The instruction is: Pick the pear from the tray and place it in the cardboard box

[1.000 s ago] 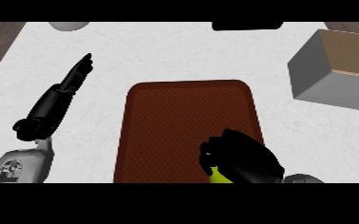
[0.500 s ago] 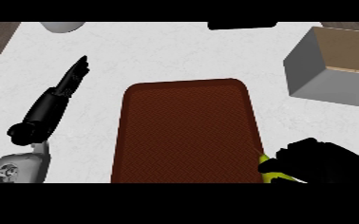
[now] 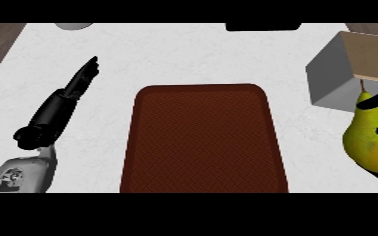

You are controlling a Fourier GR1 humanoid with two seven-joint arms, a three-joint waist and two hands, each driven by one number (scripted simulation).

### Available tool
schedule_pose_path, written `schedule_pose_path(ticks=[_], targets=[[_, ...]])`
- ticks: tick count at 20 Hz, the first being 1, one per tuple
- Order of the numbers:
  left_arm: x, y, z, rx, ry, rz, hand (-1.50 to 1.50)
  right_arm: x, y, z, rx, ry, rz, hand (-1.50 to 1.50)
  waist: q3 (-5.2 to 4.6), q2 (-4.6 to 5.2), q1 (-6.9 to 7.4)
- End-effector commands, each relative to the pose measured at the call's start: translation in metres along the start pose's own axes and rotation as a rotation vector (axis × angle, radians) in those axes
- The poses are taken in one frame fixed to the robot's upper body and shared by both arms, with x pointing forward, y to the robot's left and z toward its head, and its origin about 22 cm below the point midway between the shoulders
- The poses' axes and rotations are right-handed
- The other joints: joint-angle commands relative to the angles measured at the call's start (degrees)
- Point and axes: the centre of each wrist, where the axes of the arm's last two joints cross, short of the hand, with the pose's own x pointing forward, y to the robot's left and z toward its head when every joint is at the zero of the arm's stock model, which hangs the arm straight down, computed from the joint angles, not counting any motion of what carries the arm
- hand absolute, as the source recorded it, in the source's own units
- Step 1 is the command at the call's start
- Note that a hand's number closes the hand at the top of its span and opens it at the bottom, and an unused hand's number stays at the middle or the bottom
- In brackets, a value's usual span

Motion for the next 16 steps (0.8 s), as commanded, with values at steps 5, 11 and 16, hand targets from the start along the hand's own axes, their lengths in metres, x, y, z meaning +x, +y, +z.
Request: schedule_pose_path(ticks=[5, 11, 16], targets=[[0.018, -0.005, -0.032, -0.042, -0.019, 0.001, 0.0, -0.059, -0.069, -0.021, -0.097, 0.19, -0.025, 1.5, -0.03, 0.34, 2.06], [0.007, -0.026, -0.028, -0.054, -0.037, 0.015, 0.0, -0.111, -0.079, -0.013, 0.091, 0.276, 0.165, 1.5, 0.0, 0.91, 3.51], [0.003, -0.012, -0.011, -0.076, -0.053, 0.004, 0.0, -0.138, -0.092, 0.006, 0.324, 0.398, 0.158, 1.5, 0.02, 1.12, 5.01]])
